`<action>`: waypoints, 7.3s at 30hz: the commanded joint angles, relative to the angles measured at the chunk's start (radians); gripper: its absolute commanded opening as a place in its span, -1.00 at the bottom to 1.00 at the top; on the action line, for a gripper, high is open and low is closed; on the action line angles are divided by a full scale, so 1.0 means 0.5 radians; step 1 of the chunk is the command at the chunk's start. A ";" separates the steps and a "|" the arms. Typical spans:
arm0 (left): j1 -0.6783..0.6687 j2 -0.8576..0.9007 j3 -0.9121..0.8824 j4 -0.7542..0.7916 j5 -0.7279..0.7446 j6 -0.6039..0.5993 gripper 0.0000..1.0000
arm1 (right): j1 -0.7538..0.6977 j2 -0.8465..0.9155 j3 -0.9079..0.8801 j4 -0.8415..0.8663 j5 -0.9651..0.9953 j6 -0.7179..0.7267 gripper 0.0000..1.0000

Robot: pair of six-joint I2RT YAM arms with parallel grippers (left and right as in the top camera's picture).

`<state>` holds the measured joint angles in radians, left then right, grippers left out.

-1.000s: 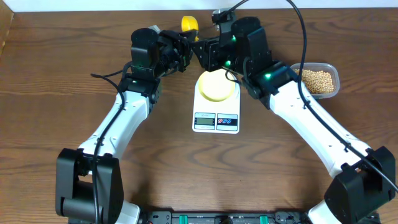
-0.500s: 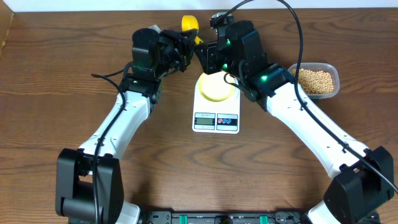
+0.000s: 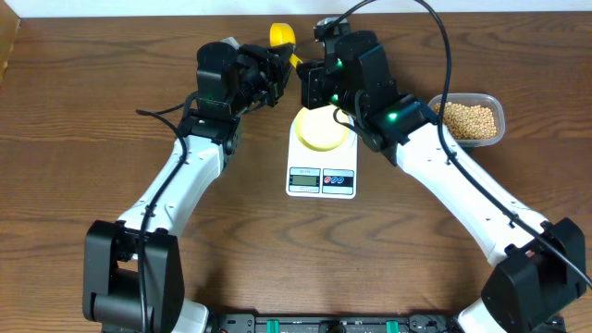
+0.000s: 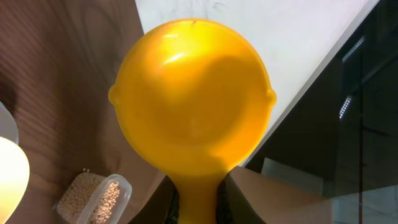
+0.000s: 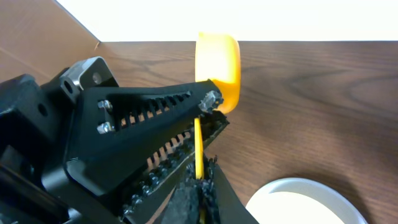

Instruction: Scoop item into bowl and weigh 50g on scale

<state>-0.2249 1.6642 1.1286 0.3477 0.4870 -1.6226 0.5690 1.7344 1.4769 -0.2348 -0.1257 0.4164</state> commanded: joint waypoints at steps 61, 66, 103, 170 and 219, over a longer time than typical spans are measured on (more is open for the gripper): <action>0.051 -0.032 0.044 -0.005 -0.004 1.562 0.96 | -1.460 0.325 1.067 -2.389 0.240 -0.552 -0.98; 0.051 -0.032 0.043 -0.038 -0.004 1.562 0.96 | -1.465 0.523 1.067 -2.391 0.174 -0.639 -0.98; 0.051 -0.032 0.043 -0.105 -0.005 1.743 0.95 | -1.464 0.826 1.349 -2.068 0.240 -0.746 0.98; -0.679 0.485 0.849 -3.085 -0.362 4.492 0.96 | -1.464 0.826 1.349 -2.050 0.240 -0.746 0.99; -0.918 0.709 0.848 -3.171 -0.700 5.961 0.96 | -1.464 0.826 1.349 -2.050 0.240 -0.746 0.99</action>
<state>-0.6800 2.0216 1.5578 -1.2396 0.1280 1.2587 -0.1589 2.1475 2.1372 -1.2598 -0.0174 0.0437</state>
